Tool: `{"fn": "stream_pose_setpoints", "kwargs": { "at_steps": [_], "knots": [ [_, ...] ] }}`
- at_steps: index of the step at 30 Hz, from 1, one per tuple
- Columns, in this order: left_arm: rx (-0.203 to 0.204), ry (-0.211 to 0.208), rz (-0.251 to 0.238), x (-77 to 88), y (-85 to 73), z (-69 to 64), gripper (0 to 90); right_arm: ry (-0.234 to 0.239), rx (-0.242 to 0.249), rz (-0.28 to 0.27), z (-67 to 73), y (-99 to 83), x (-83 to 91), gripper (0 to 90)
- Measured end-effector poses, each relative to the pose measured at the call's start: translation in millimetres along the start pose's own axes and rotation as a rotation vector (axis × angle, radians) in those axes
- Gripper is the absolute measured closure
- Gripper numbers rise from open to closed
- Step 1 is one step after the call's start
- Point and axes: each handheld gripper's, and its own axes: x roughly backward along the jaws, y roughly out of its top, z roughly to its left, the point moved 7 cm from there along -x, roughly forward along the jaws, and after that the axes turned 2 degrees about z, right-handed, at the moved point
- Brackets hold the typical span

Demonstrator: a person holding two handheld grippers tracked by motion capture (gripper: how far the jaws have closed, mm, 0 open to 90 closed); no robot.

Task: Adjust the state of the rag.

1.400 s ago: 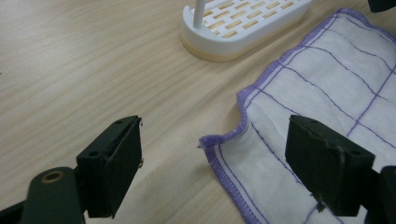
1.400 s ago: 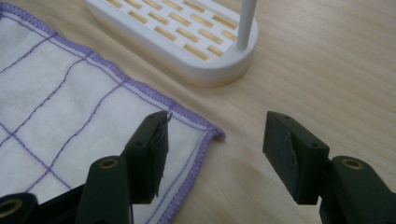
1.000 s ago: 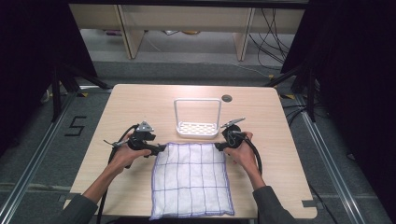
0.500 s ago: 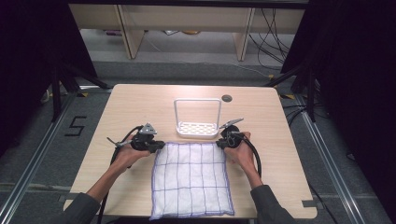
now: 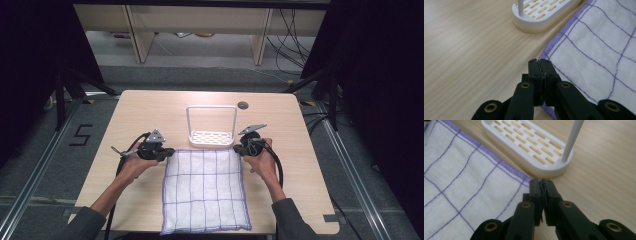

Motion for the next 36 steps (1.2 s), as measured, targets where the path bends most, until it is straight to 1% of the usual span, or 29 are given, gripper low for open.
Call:
{"fn": "stream_pose_setpoints", "kwargs": {
  "at_steps": [1,2,3,4,5,6,7,8,9,10,11,15,16,17,18,20,21,23,25,26,27,28,30,31,32,33,34,35,36],
  "knots": [
    [-0.005,0.009,-0.008,1.2,1.6,0.0,87.1,-0.002,0.005,-0.008,1.2,1.4,2.4,87.5],
    [-0.010,0.008,-0.009,2.5,2.5,-0.1,87.1,0.002,0.001,-0.012,3.5,2.8,5.2,87.6],
    [-0.011,0.008,-0.022,3.2,3.7,0.0,87.1,-0.003,0.013,-0.012,4.3,3.6,7.8,87.6],
    [-0.011,0.009,-0.020,4.6,4.1,0.4,87.1,-0.003,0.017,-0.015,5.9,4.9,10.5,87.6],
    [-0.011,0.002,-0.030,5.2,5.6,0.3,87.1,-0.006,0.028,-0.039,6.5,6.9,10.7,87.6],
    [-0.004,0.003,-0.033,6.9,7.1,0.1,87.1,0.000,0.024,-0.028,8.0,7.5,14.6,87.7],
    [-0.006,0.004,-0.043,8.6,9.5,0.4,87.1,0.000,0.023,-0.044,8.5,10.5,18.9,87.7],
    [-0.007,0.004,-0.051,11.1,12.1,0.6,87.1,0.000,0.023,-0.044,8.5,10.5,18.9,87.7],
    [-0.001,0.003,-0.066,14.1,15.2,0.8,87.1,-0.004,0.033,-0.059,7.2,12.8,20.5,87.7],
    [0.000,0.012,-0.077,17.0,18.3,1.4,87.0,-0.005,0.027,-0.057,7.8,14.5,23.8,87.7],
    [-0.011,0.016,-0.083,20.0,21.5,3.0,87.0,-0.008,0.045,-0.069,7.0,17.2,24.8,87.8],
    [0.023,0.023,-0.149,30.8,36.3,6.1,87.1,-0.006,0.047,-0.118,7.5,29.9,34.0,87.8],
    [0.005,0.030,-0.144,34.4,37.1,6.2,87.1,-0.003,0.047,-0.133,7.7,33.3,37.4,87.8],
    [0.004,0.029,-0.150,36.8,37.8,3.5,87.1,0.004,0.052,-0.156,8.9,36.6,40.3,87.8],
    [0.005,0.021,-0.166,38.8,38.1,-0.5,87.1,0.004,0.055,-0.160,10.4,37.7,44.9,87.8],
    [-0.002,0.020,-0.170,46.0,34.0,-7.9,87.1,0.003,0.076,-0.180,15.2,37.0,50.6,87.8],
    [-0.002,0.007,-0.170,48.4,32.3,-10.8,87.1,0.010,0.100,-0.174,19.5,32.5,55.9,87.8],
    [-0.012,-0.001,-0.169,56.0,26.8,-18.8,87.1,0.005,0.111,-0.172,24.6,23.9,62.1,87.8],
    [-0.022,-0.021,-0.176,63.1,20.9,-28.3,87.0,0.004,0.128,-0.174,27.2,15.8,68.0,87.8],
    [-0.025,-0.027,-0.177,66.3,17.6,-33.0,87.1,0.008,0.118,-0.174,29.5,10.9,71.7,87.8],
    [-0.024,-0.034,-0.179,69.1,14.4,-38.0,87.0,0.012,0.130,-0.182,31.3,6.9,74.5,87.8],
    [-0.029,-0.042,-0.175,72.0,11.0,-43.4,87.0,0.022,0.121,-0.169,35.5,1.1,77.5,87.7],
    [-0.050,-0.059,-0.179,78.0,3.4,-56.5,87.0,0.025,0.156,-0.165,42.6,-9.9,80.9,87.7],
    [-0.058,-0.062,-0.170,80.1,-0.3,-60.7,87.0,0.026,0.166,-0.158,45.6,-15.0,82.4,87.8],
    [-0.071,-0.069,-0.164,82.4,-5.6,-66.1,87.0,0.030,0.153,-0.149,48.8,-19.2,83.2,87.8],
    [-0.073,-0.076,-0.157,84.7,-11.1,-71.5,86.9,0.025,0.167,-0.153,50.6,-23.0,84.5,87.8],
    [-0.073,-0.090,-0.160,86.1,-16.5,-76.4,86.9,0.032,0.173,-0.152,53.5,-26.8,85.2,87.7],
    [-0.072,-0.100,-0.156,87.4,-22.5,-80.7,86.9,0.043,0.166,-0.145,57.5,-31.4,85.9,87.7],
    [-0.064,-0.108,-0.150,88.0,-28.6,-85.9,86.9,0.055,0.183,-0.143,60.3,-34.8,85.7,87.7]
  ]
}}
